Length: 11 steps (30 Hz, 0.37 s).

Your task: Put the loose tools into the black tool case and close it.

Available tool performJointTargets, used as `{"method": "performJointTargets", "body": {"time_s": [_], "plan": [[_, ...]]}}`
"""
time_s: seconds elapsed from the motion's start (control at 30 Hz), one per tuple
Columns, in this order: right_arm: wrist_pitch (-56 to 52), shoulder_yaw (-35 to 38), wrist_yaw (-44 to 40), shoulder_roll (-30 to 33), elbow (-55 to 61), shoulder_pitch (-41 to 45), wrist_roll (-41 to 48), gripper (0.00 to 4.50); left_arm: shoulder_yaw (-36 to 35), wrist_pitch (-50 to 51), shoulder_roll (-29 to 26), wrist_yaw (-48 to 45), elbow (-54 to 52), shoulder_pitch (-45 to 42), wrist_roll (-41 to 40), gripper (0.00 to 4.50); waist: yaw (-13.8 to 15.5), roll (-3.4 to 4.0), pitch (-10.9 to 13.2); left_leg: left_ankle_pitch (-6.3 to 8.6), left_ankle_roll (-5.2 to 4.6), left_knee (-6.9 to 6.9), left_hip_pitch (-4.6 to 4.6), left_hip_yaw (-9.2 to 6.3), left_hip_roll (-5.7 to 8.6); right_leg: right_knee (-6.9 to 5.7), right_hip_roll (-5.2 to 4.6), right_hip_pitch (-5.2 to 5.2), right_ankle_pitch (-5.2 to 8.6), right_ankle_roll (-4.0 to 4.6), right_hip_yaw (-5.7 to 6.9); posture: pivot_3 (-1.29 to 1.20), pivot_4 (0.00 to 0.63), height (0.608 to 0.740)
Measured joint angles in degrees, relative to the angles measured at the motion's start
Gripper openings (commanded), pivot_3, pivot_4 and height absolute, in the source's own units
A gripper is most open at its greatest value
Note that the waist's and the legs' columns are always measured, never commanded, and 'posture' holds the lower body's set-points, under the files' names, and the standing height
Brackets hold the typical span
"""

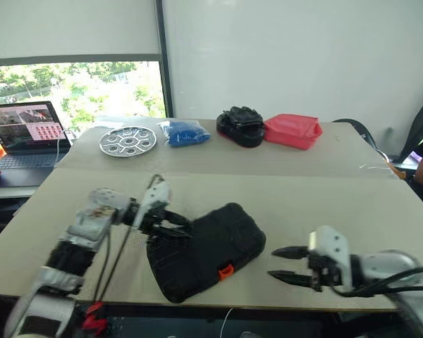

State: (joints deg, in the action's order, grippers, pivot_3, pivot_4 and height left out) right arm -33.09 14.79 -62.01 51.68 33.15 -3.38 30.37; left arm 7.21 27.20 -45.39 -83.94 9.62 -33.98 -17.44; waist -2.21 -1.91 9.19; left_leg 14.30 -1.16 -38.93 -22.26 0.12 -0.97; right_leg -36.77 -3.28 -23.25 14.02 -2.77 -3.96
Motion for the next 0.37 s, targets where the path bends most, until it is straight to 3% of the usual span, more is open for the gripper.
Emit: {"method": "performJointTargets", "body": {"time_s": [0.1, 0.13, 0.3, 0.37], "plan": [[-3.45, 8.71, -3.05, 4.03, -1.95, 0.62, 6.05, 4.46, -7.08, 4.22, -6.07, -0.07, -2.79, 3.53, -3.58, 4.18, 0.19, -0.1, 0.29, 0.0, 0.0, 0.05, -0.04, -0.04, -0.03, 0.09, -0.1, 0.0, 0.01, 0.01, 0.07, 0.0, 0.15, 0.74], [-4.15, 9.8, -4.1, 5.08, -2.69, 0.99, 7.43, 4.5, -9.12, 5.39, -7.64, -0.04, -4.2, 4.69, -5.09, 4.46, 0.35, -0.1, 0.34, 0.0, 0.0, 0.06, -0.07, -0.05, -0.01, 0.13, -0.14, 0.0, 0.02, 0.01, 0.1, 0.0, 0.15, 0.74], [-6.47, 14.38, -9.63, 11.26, -8.59, 2.3, 11.39, 4.5, -21.79, 12.8, -16.15, 0.36, -10.11, 13.21, -11.17, 4.46, 0.95, -0.01, 0.58, 0.03, 0.04, 0.21, -0.24, 0.05, 0.0, 0.52, -0.28, -0.1, -0.14, 0.22, 0.07, 0.0, 0.15, 0.74], [-6.88, 15.16, -10.71, 12.42, -10.61, 2.77, 11.6, 4.5, -26.19, 14.29, -17.19, 2.07, -11.79, 16.15, -12.31, 4.46, 1.12, -0.01, 0.58, 0.03, 0.04, 0.26, -0.26, 0.04, -0.01, 0.61, -0.28, -0.11, -0.16, 0.25, 0.1, 0.0, 0.15, 0.74]]}}
